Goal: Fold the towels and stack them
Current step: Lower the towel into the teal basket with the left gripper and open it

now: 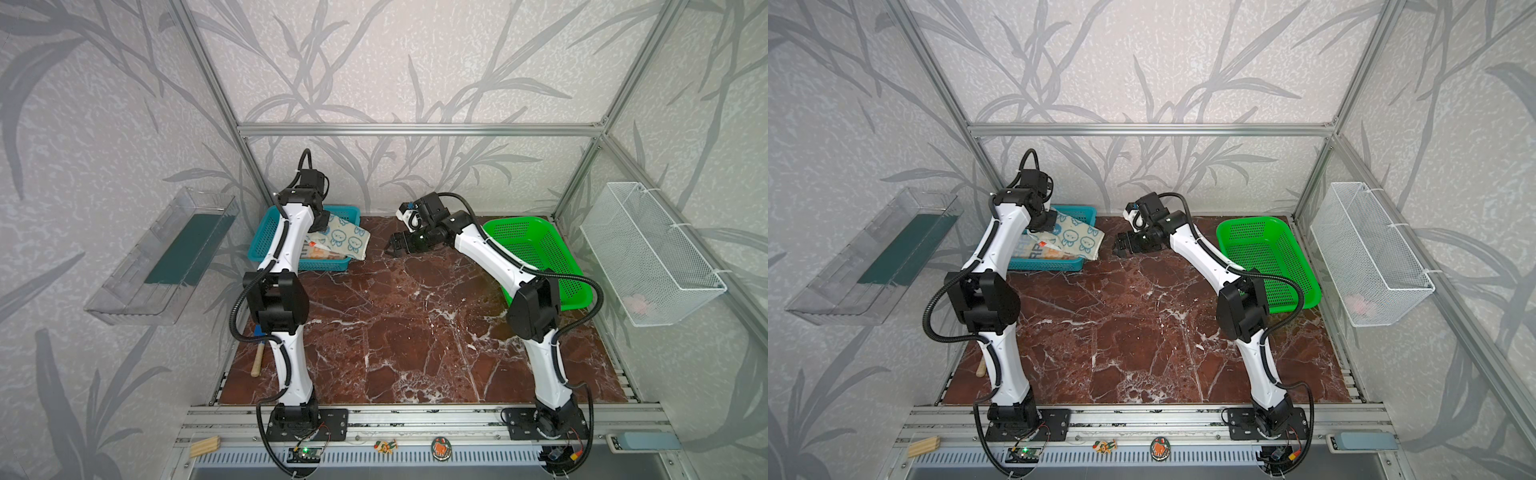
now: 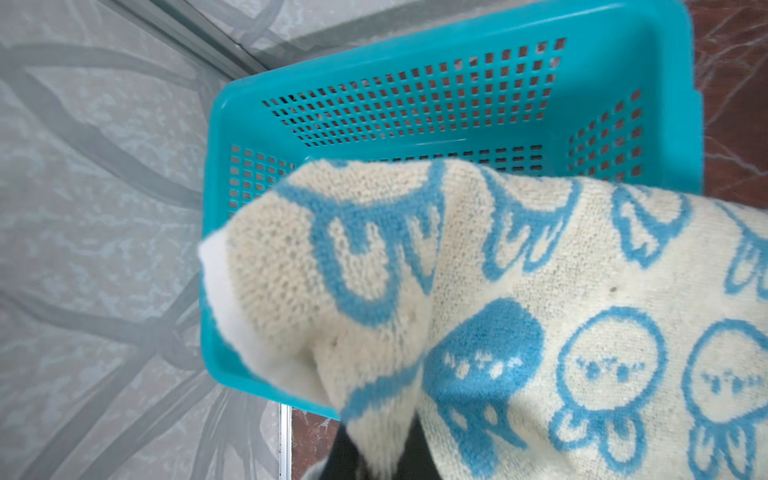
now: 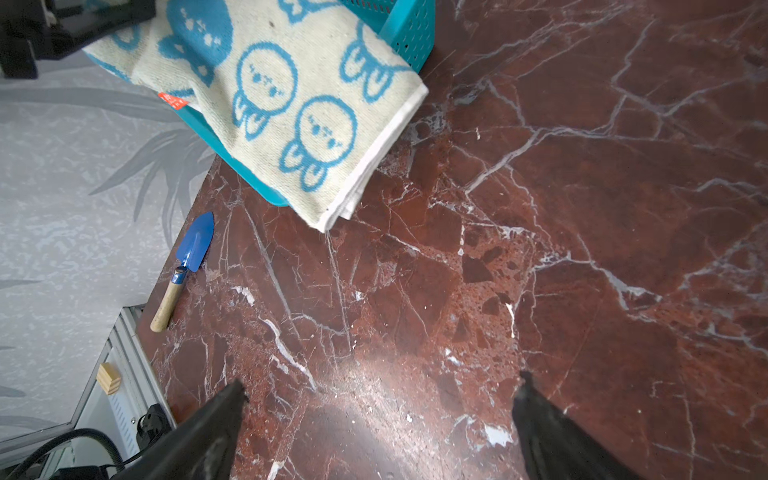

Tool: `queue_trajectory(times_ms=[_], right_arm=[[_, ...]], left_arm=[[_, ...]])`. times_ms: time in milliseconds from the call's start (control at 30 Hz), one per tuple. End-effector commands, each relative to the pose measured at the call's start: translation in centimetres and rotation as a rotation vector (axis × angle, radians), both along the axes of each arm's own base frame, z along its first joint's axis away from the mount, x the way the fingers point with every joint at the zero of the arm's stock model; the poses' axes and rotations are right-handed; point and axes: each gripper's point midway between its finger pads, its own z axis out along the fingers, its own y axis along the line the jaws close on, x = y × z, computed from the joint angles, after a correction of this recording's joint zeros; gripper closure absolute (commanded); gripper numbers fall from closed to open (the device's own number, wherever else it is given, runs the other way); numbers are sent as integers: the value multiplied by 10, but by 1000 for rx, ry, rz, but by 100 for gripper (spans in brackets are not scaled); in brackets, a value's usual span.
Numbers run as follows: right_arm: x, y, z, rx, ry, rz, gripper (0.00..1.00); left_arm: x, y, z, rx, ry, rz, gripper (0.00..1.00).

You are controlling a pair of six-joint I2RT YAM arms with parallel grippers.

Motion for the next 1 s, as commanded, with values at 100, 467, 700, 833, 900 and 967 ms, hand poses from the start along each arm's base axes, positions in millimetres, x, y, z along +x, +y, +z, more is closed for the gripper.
queue_trajectory(times_ms=[100, 467, 700, 833, 900, 967], right_arm=[[-2, 13, 2, -18, 21, 45, 1], [0, 14, -24, -54, 61, 46, 1], [-2, 12, -28, -63, 71, 48, 1], [-3, 12, -29, -60, 76, 48, 1], [-4, 11, -31, -60, 80, 48, 1], [-5, 11, -32, -59, 86, 48, 1]], left_arm=[[12, 20, -14, 52, 19, -31, 100], [17, 33, -62, 37, 92, 1, 100], [22, 41, -60, 35, 46, 35, 100], [21, 43, -69, 14, 60, 49, 100], [19, 43, -75, 1, 62, 58, 100], [16, 44, -81, 4, 67, 71, 100]])
